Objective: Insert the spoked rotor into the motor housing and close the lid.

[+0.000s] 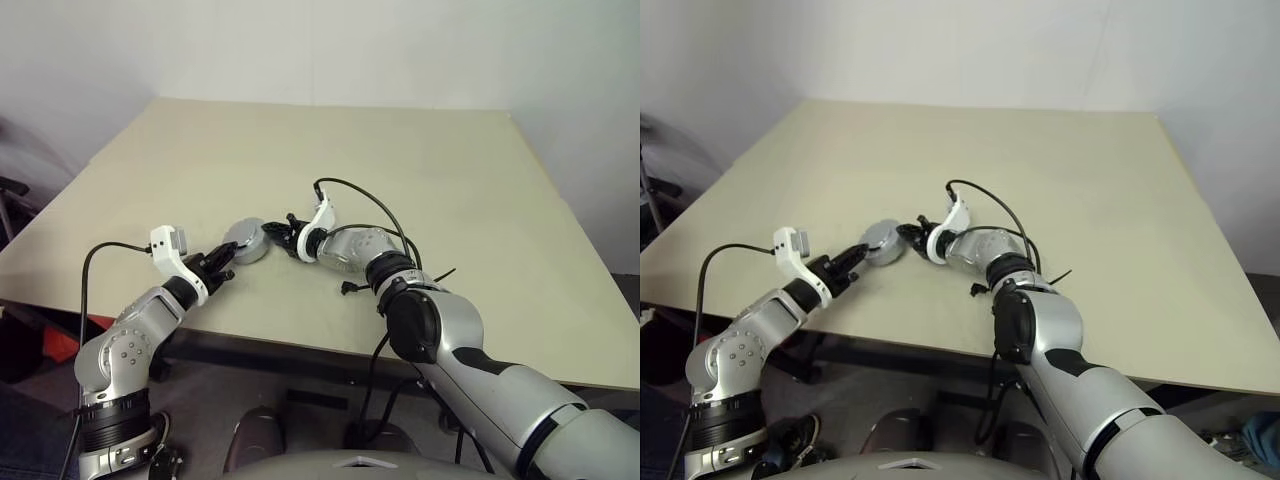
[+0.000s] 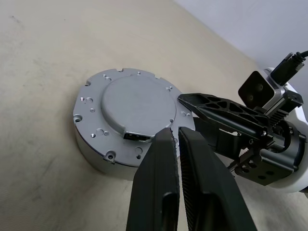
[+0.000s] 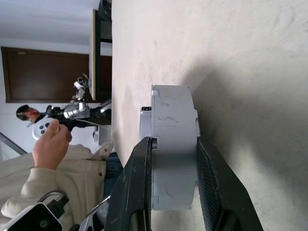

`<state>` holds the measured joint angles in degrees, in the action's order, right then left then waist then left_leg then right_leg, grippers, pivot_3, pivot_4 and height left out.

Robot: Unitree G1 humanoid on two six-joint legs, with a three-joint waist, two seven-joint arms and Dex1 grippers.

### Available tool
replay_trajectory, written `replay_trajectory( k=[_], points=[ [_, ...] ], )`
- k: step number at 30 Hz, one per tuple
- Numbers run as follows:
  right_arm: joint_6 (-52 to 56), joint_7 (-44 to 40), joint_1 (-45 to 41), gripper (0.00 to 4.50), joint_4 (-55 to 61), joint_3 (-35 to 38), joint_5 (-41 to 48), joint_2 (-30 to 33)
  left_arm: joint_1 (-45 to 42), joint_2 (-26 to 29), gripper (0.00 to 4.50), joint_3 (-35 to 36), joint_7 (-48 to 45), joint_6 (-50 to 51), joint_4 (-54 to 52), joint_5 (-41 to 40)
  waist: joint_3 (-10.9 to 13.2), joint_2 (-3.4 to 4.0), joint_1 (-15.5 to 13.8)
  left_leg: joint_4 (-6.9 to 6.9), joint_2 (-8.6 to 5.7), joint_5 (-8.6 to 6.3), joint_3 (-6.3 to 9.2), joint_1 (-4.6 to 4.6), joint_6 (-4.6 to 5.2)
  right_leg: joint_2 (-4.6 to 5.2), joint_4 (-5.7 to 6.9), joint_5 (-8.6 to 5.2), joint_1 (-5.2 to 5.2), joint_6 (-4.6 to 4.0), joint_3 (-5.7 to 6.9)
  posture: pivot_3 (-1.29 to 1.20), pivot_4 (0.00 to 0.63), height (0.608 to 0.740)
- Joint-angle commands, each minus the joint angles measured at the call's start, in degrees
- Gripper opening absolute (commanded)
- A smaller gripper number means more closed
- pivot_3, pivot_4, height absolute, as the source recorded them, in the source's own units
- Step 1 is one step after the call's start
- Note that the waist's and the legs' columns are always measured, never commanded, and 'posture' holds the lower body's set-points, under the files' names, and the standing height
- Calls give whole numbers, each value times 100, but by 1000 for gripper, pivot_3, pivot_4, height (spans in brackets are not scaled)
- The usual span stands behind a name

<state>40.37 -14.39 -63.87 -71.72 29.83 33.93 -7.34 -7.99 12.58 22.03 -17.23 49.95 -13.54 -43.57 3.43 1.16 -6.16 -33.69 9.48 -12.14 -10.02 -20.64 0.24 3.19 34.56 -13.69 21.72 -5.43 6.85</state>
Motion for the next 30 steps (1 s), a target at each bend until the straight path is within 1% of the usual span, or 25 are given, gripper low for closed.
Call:
replay_trajectory(
  k=[1,3,7,10,13,15,19,21,24,28,30],
  points=[
    [-193,254,-199,1057,24,270,163,184,-42,89,215,12,5,-112,-122,-88,0,-1,0,-4,1,0,0,0,0,0,3,0,0,0,0,0,0,740],
    [-211,333,-235,1057,-4,418,251,213,-42,91,215,16,8,-118,-118,-97,1,-1,-1,-14,3,0,1,0,0,0,8,-1,0,2,0,0,0,740],
    [-359,650,-390,1057,-67,960,675,330,-15,89,215,42,13,-128,-131,-131,6,-8,0,-30,6,-1,1,-3,0,0,17,-7,0,14,0,0,0,740],
    [-399,783,-531,1057,-77,1204,875,380,-16,83,215,52,18,-132,-122,-149,21,-30,19,-35,8,-1,1,-4,0,-1,20,-11,1,20,0,0,0,740],
    [-394,840,-663,1057,-79,1373,1027,420,-24,73,215,66,23,-137,-103,-171,31,-46,66,-41,10,-1,2,-31,1,-3,27,1,31,2,0,0,0,740],
    [-358,851,-761,1057,-74,1495,1144,447,-34,42,215,84,44,-144,-88,-200,32,-47,104,-48,11,-1,1,-62,3,-4,36,13,59,13,0,0,0,740],
    [-285,850,-878,1057,-56,1608,1267,475,-115,-82,215,218,188,-209,-13,-330,32,-48,116,-51,15,-7,1,-91,13,-10,52,8,97,3,0,0,0,740],
    [-281,882,-940,1057,-55,1683,1349,515,-262,-245,215,516,393,-291,77,-651,32,-49,105,-58,16,-7,1,-106,27,-9,70,6,117,-1,0,0,0,740],
    [-321,965,-1028,1057,-45,1801,1482,599,-493,-450,215,1101,733,-327,228,-1455,39,-58,81,-70,21,-8,1,-124,28,-9,83,5,133,-3,0,0,0,740],
    [-340,1071,-1153,1057,-32,1979,1647,738,-667,-433,215,1734,1120,-442,478,-2428,40,-59,74,-100,26,-16,0,-131,27,-9,105,3,137,-7,0,0,0,740],
    [-287,1090,-1221,1057,-13,2022,1725,793,-664,-385,215,1877,1221,-490,572,-2699,40,-60,71,-109,27,-16,0,-132,27,-9,106,-1,136,-13,0,0,0,740]
  ],
)
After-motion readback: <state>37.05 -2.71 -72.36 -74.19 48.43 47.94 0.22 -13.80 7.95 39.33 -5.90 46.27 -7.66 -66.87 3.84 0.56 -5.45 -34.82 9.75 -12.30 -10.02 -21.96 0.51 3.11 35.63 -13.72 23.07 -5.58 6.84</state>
